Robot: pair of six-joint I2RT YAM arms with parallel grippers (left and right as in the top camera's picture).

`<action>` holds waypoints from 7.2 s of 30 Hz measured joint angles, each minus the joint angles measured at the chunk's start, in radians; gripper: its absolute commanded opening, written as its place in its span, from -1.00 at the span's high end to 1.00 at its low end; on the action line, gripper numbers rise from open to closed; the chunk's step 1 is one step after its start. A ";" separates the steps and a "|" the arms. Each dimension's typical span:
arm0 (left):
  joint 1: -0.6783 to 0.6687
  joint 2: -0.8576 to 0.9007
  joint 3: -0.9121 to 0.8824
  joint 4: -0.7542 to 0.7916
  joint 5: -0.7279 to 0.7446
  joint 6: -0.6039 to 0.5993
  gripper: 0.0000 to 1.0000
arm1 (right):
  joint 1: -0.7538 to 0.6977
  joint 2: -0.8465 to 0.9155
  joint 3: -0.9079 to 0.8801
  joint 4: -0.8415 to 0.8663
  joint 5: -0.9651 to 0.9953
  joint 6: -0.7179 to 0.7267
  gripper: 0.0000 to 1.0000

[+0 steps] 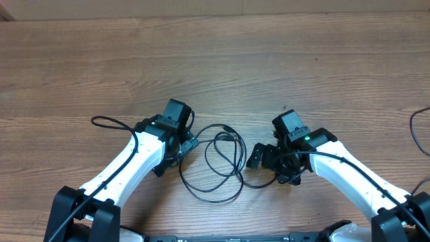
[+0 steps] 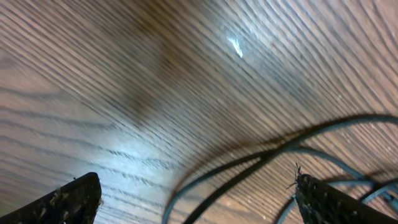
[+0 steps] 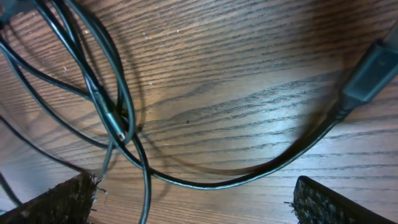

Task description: Untangle cables

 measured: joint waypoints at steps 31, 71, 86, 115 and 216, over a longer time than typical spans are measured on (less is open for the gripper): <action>-0.164 0.024 0.000 -0.109 0.238 0.076 0.60 | 0.000 0.000 -0.047 0.030 -0.067 0.008 -1.00; -0.151 -0.250 0.935 -0.311 -0.164 0.339 0.92 | 0.020 0.000 -0.051 0.284 -0.528 -0.378 -1.00; -0.151 -0.251 0.935 -0.251 -0.118 0.340 0.92 | 0.301 0.000 -0.051 0.574 -0.388 -0.286 -1.00; -0.151 -0.352 0.935 -0.348 -0.555 -0.388 0.92 | 0.208 -0.214 -0.049 0.399 -0.212 0.203 -1.00; -0.284 -0.453 0.935 -0.056 -1.318 -0.427 0.91 | 0.250 -0.365 -0.045 0.029 0.840 0.266 0.92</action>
